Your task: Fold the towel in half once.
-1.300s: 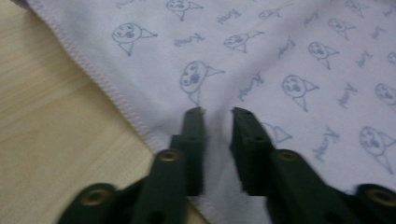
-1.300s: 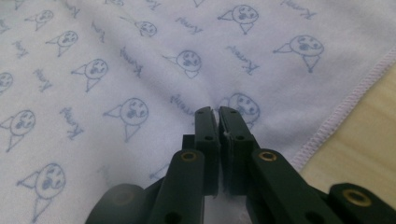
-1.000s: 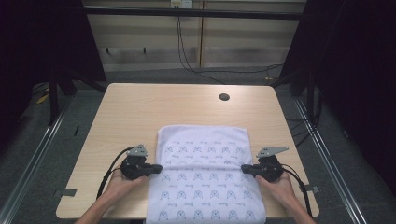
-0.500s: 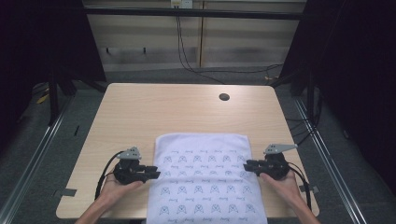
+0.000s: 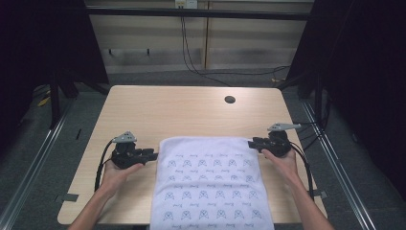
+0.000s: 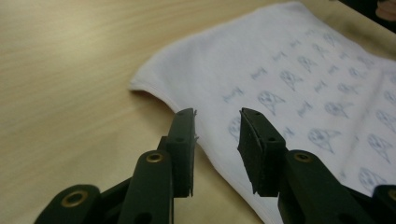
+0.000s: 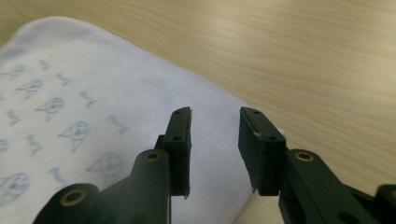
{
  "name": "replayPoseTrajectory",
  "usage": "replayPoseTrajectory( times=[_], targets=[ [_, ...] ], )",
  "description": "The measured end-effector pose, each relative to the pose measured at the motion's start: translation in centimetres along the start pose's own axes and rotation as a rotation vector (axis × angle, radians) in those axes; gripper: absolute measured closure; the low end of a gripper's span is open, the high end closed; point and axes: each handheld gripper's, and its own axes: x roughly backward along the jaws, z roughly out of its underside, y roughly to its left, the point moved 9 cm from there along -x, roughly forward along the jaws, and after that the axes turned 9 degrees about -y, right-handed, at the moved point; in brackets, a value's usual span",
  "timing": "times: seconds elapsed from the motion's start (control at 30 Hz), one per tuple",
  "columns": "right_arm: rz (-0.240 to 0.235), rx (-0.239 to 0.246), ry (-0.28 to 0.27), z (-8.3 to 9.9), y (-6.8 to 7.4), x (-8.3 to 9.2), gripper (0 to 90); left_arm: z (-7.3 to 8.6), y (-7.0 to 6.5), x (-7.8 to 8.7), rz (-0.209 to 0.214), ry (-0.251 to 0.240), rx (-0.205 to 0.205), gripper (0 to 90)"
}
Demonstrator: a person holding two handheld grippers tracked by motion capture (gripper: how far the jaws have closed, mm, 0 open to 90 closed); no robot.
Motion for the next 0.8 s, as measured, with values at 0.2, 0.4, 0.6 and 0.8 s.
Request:
replayPoseTrajectory(
  times=[0.2,0.4,0.6,0.8],
  targets=[
    [0.041,0.007,0.049,0.4,-1.5,-2.7,60.2,-1.3,1.6,-1.1,-0.041,-0.019,0.009,67.1],
    [0.083,-0.005,0.068,1.3,-3.1,-3.8,55.2,-2.3,2.3,-2.4,-0.04,-0.046,0.033,60.0],
    [0.072,0.009,0.072,1.6,-2.6,-3.9,57.7,-1.1,3.5,-4.8,-0.067,0.02,0.036,54.7],
    [0.044,-0.001,0.088,1.8,-1.8,-3.9,81.0,0.2,2.9,-6.2,-0.062,0.096,0.006,60.7]
  ],
)
